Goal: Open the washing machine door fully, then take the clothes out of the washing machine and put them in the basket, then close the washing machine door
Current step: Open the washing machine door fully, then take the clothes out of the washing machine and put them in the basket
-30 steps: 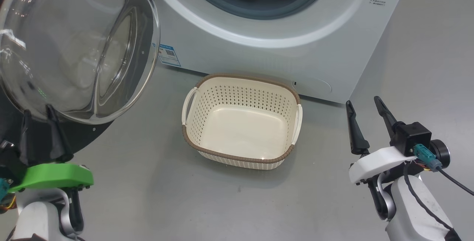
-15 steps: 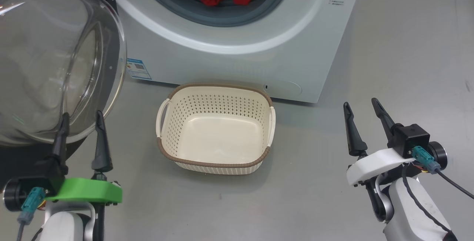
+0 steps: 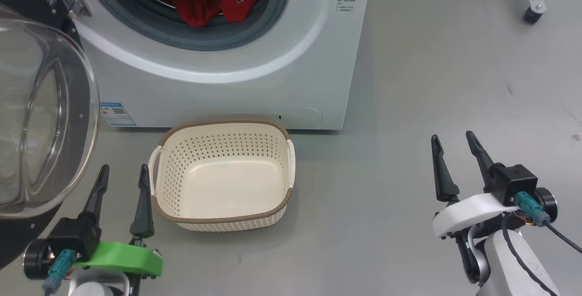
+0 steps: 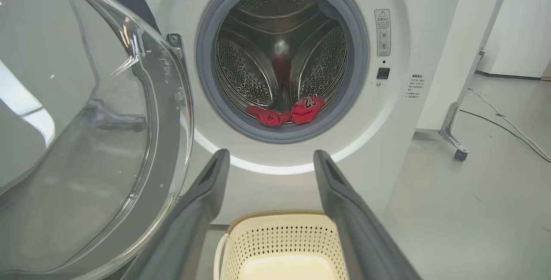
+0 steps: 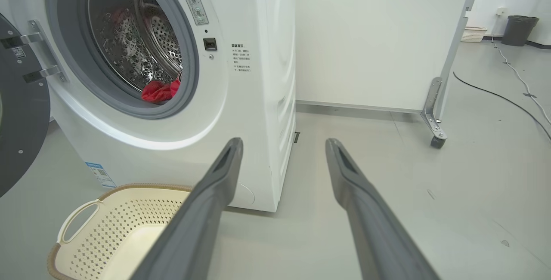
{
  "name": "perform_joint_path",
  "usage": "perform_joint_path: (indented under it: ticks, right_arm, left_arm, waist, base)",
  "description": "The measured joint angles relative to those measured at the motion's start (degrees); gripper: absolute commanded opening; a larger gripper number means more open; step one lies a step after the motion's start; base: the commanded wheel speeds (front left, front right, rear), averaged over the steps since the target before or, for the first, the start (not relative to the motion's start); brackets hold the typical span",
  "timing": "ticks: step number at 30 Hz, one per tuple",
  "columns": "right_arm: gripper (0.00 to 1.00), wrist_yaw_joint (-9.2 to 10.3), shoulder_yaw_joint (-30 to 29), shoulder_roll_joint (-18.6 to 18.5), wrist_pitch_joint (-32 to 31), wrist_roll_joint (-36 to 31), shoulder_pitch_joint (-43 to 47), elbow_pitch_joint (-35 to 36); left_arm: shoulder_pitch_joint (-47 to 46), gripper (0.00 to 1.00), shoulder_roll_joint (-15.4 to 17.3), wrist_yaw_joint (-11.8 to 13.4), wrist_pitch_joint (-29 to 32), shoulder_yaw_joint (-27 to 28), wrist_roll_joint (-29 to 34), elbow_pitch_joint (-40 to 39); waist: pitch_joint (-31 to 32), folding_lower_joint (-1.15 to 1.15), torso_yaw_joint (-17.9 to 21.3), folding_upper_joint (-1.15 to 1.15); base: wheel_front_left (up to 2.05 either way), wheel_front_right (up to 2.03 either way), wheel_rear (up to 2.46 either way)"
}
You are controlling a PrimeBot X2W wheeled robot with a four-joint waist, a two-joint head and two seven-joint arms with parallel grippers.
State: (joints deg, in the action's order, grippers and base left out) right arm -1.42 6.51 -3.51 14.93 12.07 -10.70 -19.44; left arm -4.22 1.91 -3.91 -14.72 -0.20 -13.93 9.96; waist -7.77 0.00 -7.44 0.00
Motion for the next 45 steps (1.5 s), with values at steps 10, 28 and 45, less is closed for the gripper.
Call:
perform_joint_path:
  ticks: [10, 28, 45]
  right_arm:
    - [1.00, 0.07, -0.8, 0.3, 0.0, 0.0, 3.3, 1.2]
    - [1.00, 0.56, -2.1, 0.6, 0.0, -0.2, 5.4, 4.3]
    - [1.00, 0.54, -2.5, 0.7, 0.0, -0.7, 6.1, 5.2]
  left_arm:
    - [2.8, 1.00, 0.0, 1.2, 0.0, 0.5, 2.3, 0.2]
    - [4.6, 1.00, 0.0, 2.6, 0.0, -0.6, 2.4, 0.1]
    - [4.6, 1.00, 0.1, 3.2, 0.0, -1.5, 1.2, -1.1]
  waist:
    - [2.6, 0.00, 4.0, 0.00]
    - [4.0, 0.00, 5.8, 0.00]
    - [3.5, 0.00, 5.1, 0.00]
  base:
    - [0.00, 0.00, 0.00]
    - [0.00, 0.00, 0.00]
    - [0.03, -0.03, 0.00]
